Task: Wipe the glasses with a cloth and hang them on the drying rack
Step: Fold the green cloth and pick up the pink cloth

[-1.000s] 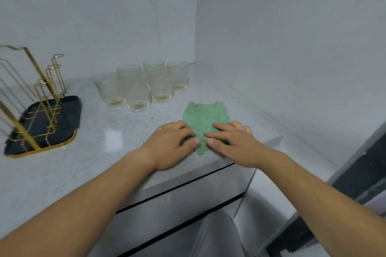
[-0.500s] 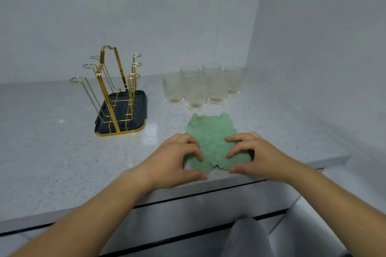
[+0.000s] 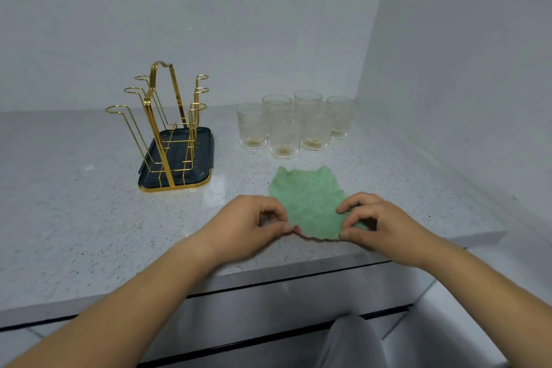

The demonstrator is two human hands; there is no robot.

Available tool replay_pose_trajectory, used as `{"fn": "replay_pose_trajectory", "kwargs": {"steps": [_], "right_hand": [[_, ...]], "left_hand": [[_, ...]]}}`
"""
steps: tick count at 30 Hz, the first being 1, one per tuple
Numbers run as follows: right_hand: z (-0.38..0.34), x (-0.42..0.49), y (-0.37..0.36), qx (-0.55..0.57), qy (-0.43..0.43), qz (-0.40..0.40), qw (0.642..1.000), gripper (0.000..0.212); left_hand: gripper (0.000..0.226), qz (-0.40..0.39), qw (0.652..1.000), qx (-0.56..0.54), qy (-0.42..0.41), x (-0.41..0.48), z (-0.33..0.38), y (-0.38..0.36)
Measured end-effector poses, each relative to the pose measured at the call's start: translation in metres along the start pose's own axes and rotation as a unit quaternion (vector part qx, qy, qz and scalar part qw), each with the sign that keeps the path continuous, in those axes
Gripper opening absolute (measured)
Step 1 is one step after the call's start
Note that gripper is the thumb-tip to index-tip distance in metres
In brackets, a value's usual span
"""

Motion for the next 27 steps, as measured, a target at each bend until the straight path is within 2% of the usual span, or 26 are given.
{"fn": "replay_pose_trajectory", "kwargs": {"steps": [5, 9, 12, 18, 23, 27], "right_hand": [[-0.022, 0.02, 0.016, 0.092, 0.002, 0.024, 0.995, 0.013], [-0.024, 0.066, 0.026, 0.103, -0.025, 0.061, 0.992, 0.004], [-0.015, 0.103, 0.021, 0.107, -0.064, 0.081, 0.989, 0.012], [0.001, 0.137, 0.007, -0.008, -0.064, 0.067, 0.996, 0.021], [0.007, 0.138, 0.015, -0.043, -0.062, -0.007, 0.997, 0.038], [0.004, 0.141, 0.021, -0.05, -0.098, -0.038, 0.993, 0.027]], "left_hand": [[0.016, -0.002, 0.998, -0.038, 0.049, 0.015, 0.004, 0.018], [0.018, 0.055, 0.987, -0.086, 0.123, 0.051, -0.008, 0.028], [0.028, 0.092, 0.978, -0.079, 0.171, 0.076, -0.02, 0.028], [0.028, 0.054, 0.979, 0.013, 0.196, 0.109, -0.033, 0.027], [0.038, -0.028, 0.981, 0.064, 0.183, 0.116, -0.033, 0.028], [0.031, -0.055, 0.979, 0.057, 0.189, 0.122, -0.035, 0.029]]}}
Point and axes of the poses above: each hand's wrist, its own x-axis towards the middle knuckle, its own y-axis out of the back of the hand, z = x × y, the point moved 1 cm from there along x, towards the middle knuckle, and after that the axes turned 3 degrees about x, right-handed, at the moved point
